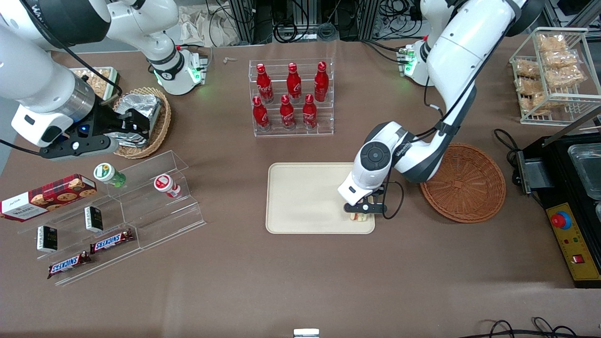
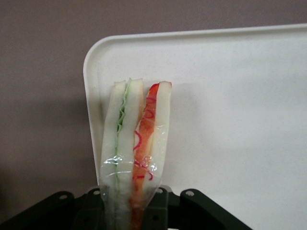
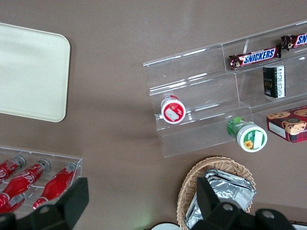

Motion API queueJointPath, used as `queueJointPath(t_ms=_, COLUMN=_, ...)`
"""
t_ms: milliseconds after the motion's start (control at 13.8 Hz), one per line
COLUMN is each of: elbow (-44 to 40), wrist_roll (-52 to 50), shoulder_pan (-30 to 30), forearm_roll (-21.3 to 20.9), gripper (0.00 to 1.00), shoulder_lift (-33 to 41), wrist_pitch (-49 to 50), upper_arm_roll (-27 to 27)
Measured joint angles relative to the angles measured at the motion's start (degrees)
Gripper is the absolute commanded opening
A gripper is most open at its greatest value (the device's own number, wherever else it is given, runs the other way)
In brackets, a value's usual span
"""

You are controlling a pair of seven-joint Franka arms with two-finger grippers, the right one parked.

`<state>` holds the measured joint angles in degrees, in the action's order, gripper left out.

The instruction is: Place sandwich from basket to tray

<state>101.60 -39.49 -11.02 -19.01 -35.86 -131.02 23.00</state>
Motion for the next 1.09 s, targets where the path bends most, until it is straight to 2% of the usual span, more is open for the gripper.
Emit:
queueJointPath(t_ms=73, elbow=-0.06, wrist_roll=-0.01, shoulder_pan=0.00, forearm_roll=-0.25, gripper=0.55, shoulder_lift=-0.49, wrist_pitch=0.00, upper_arm_roll=-0.19)
queueJointPath(t_ms=145, elbow=-0.15, wrist_roll=-0.01, shoulder_pan=0.01, forearm_roll=-0.78, gripper=1.00, shoulder_lift=-0.87, wrist_pitch=0.00, upper_arm_roll=-0.44)
queueJointPath(t_ms=363, elbow=-0.60, wrist_roll=-0.02, shoulder_pan=0.01, forearm_roll=-1.99, gripper=1.00, shoulder_lift=-1.21, wrist_pitch=-0.27, upper_arm_roll=-0.65)
queueJointPath(t_ms=1089, elbow=-5.37, wrist_roll=-2.76, shoulder_pan=0.18, forearm_roll=-2.08, gripper=1.00, shoulder_lift=-0.36, wrist_pitch=-0.84, upper_arm_roll=-1.34)
